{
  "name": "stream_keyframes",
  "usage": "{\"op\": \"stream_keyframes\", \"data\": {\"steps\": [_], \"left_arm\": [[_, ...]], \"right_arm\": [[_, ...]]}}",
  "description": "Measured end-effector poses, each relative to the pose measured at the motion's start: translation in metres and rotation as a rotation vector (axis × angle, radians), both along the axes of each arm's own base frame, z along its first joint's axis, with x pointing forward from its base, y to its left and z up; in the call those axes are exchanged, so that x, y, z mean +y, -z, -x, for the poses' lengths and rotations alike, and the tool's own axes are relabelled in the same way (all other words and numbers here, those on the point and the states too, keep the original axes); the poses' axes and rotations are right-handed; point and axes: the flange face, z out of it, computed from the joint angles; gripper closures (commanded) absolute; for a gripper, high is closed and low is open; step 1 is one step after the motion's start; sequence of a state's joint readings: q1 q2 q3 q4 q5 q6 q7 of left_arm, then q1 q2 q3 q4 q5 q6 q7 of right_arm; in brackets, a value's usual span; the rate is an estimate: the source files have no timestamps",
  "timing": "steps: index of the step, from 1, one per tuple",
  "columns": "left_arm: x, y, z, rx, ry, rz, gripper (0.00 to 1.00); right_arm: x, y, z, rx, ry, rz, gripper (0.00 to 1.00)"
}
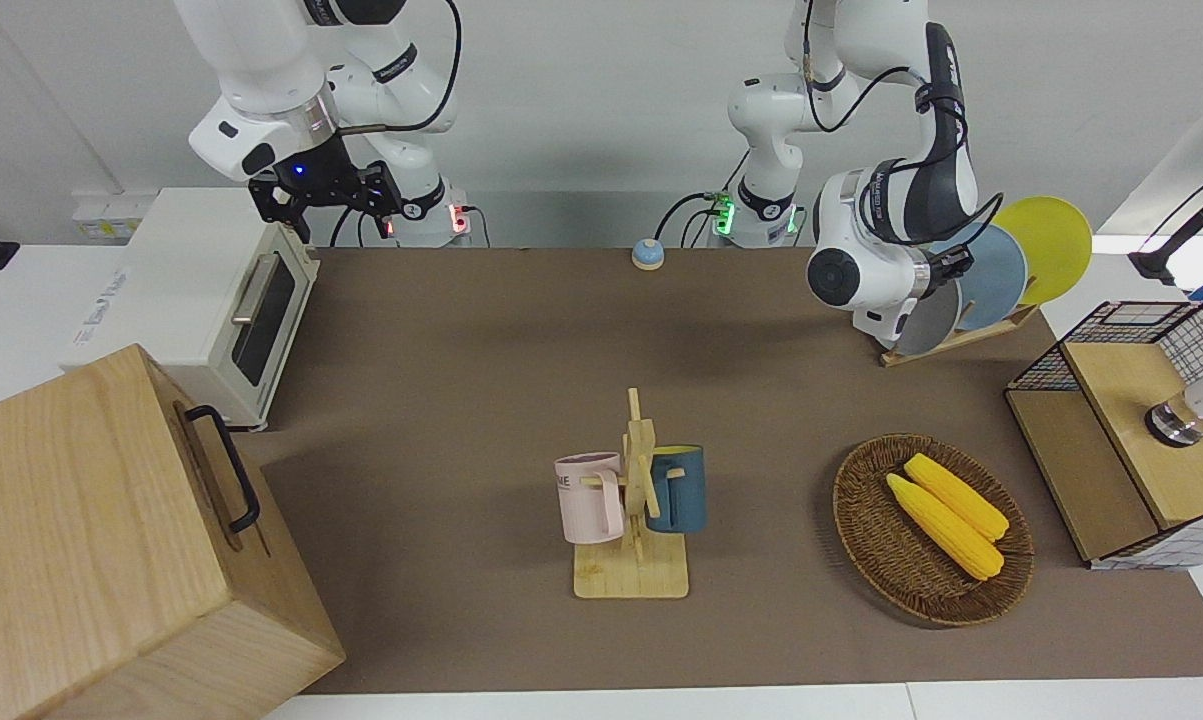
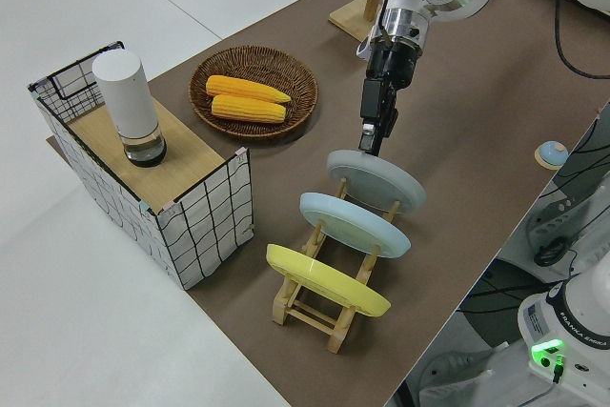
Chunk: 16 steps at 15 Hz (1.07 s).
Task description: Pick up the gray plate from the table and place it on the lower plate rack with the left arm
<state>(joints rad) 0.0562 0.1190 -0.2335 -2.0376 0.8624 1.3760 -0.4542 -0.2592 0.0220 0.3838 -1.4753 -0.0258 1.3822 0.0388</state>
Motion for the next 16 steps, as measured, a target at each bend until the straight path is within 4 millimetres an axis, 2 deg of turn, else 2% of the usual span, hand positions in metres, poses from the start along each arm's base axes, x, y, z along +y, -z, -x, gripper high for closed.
{"op": "stream_keyframes", "data": {"steps": [5,10,12,16], "left_arm": [[0.0,0.0,0.0,0.008,0.004,0.004,0.27],[-0.003,-0.004,-0.001,0.053,0.019,0.074,0.27],[-0.007,-0.014,-0.006,0.06,0.005,0.177,0.27],[-0.005,-0.054,-0.021,0.037,-0.025,0.432,0.27]], "right_arm": [[0.0,0.0,0.0,0.0,0.0,0.0,0.017],[0.0,0.0,0.0,0.0,0.0,0.0,0.017],[0.0,0.0,0.0,0.0,0.0,0.0,0.017],[0.0,0.0,0.0,0.0,0.0,0.0,0.017]]}}
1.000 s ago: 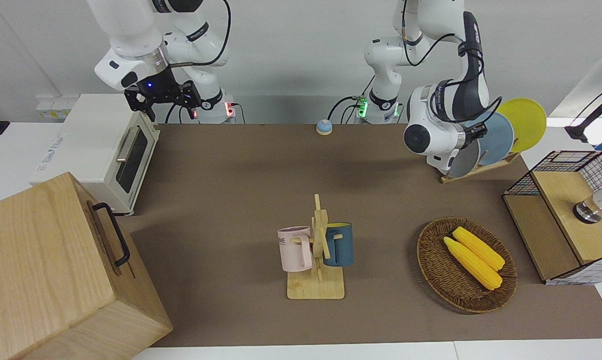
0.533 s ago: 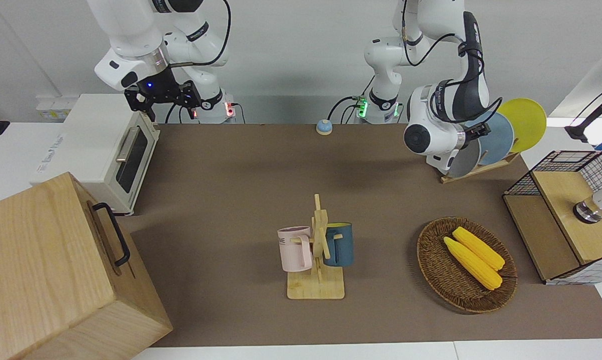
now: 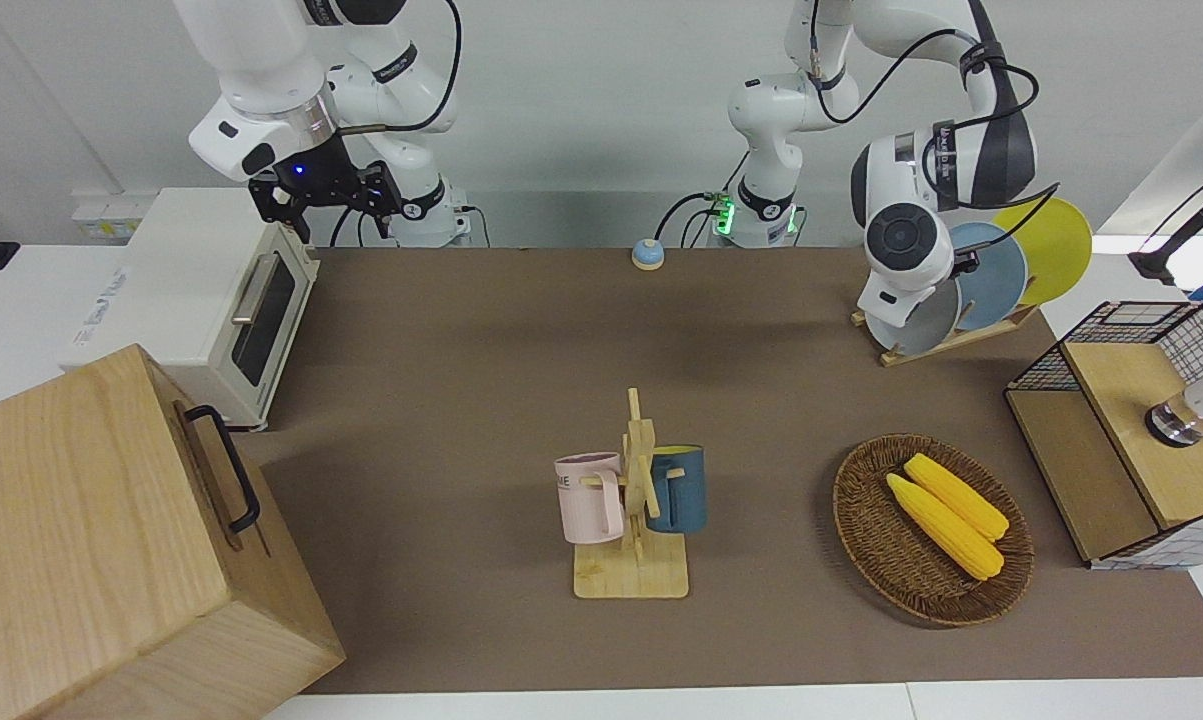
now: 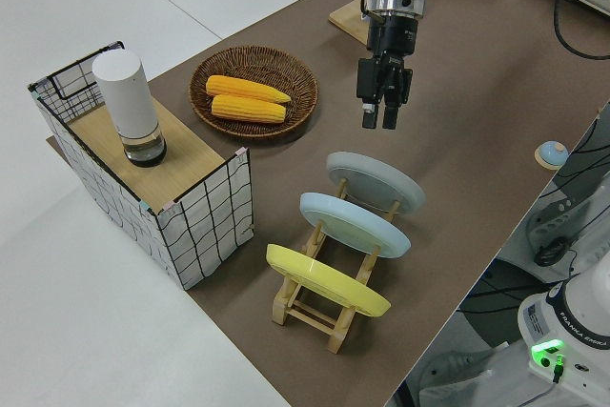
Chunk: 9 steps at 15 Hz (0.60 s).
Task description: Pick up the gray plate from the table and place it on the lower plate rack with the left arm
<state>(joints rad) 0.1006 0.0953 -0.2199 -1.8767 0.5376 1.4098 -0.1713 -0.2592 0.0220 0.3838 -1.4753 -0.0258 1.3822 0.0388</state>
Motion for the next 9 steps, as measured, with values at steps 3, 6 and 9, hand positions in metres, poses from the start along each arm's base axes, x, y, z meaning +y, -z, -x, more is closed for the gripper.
{"op": "stream_keyframes", "data": {"steps": [3,6,9], "left_arm": [[-0.01,-0.022,-0.008,-0.053,-0.037,0.15,0.27],[-0.027,-0.049,-0.02,-0.137,-0.076,0.316,0.26],[-0.025,-0.072,-0.028,-0.192,-0.133,0.48,0.0]], "right_arm": [[0.0,0.0,0.0,0.0,0.0,0.0,0.017],[0.0,0.0,0.0,0.0,0.0,0.0,0.017],[0.0,0.0,0.0,0.0,0.0,0.0,0.017]]}}
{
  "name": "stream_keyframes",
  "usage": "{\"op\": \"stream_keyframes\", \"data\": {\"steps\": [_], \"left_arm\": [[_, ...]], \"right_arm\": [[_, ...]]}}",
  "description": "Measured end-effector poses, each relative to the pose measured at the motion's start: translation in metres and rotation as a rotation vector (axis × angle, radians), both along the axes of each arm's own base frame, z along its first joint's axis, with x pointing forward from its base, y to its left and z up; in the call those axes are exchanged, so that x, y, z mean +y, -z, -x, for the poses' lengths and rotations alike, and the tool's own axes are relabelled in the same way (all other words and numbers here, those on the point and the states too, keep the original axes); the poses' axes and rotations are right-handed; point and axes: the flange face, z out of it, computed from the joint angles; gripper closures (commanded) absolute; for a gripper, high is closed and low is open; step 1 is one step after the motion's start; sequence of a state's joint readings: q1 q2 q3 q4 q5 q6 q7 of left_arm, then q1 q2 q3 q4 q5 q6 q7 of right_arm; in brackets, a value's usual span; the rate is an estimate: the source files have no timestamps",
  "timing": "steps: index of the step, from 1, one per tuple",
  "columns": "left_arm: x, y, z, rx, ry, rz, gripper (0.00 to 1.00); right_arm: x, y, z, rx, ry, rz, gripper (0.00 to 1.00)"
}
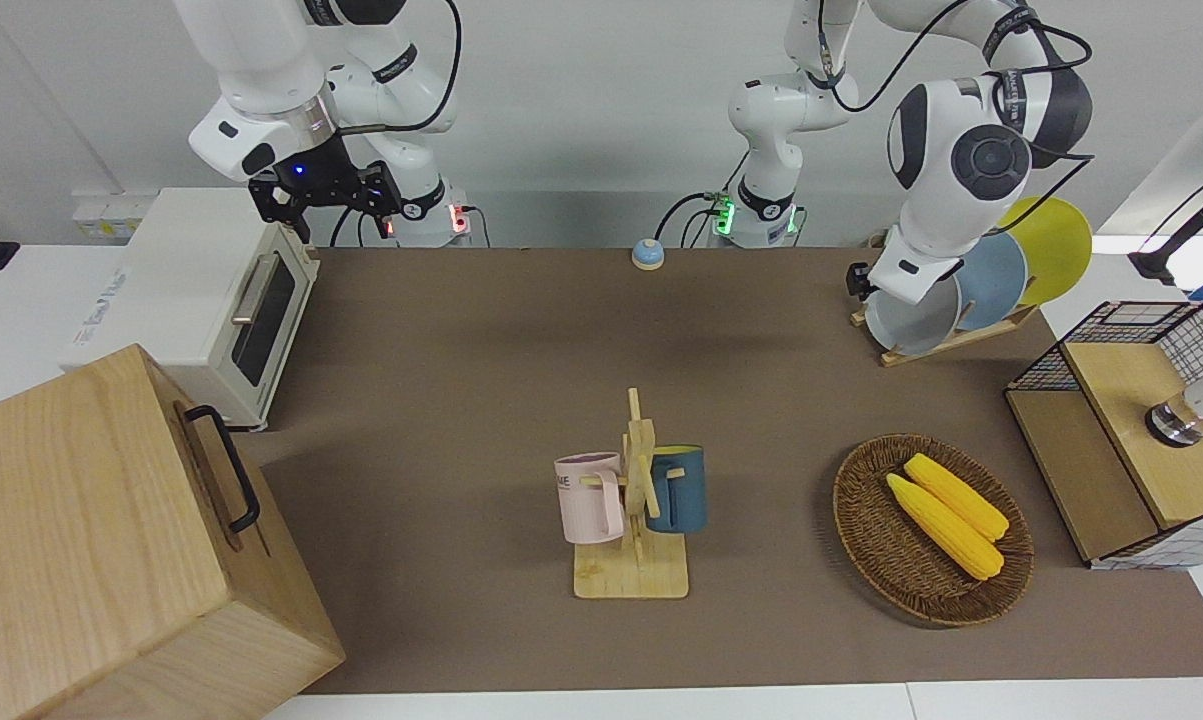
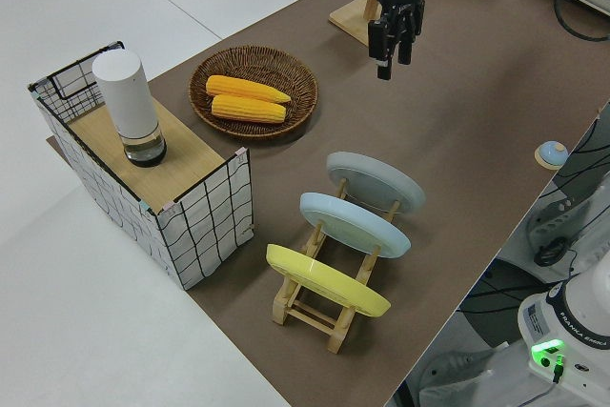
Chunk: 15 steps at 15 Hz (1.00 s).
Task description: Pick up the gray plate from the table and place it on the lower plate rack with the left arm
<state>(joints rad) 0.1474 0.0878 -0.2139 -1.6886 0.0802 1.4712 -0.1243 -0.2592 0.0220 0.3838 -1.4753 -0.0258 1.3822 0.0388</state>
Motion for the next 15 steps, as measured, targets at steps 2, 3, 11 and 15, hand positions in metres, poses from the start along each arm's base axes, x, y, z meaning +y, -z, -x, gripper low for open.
{"op": "stream_keyframes", "data": {"steps": [2,3,11,15], "left_arm": [[0.008,-0.014,-0.005,-0.036,-0.009,0.064,0.0],[0.01,-0.022,-0.008,-0.06,-0.009,0.079,0.0],[0.003,-0.08,-0.027,-0.256,0.024,0.102,0.0],[0.004,-0.083,-0.03,-0.285,0.022,0.103,0.0]], "right_arm": [[0.0,0.0,0.0,0.0,0.0,0.0,0.017],[0.0,0.0,0.0,0.0,0.0,0.0,0.017],[0.0,0.0,0.0,0.0,0.0,0.0,0.017],[0.0,0.0,0.0,0.0,0.0,0.0,0.017]]}}
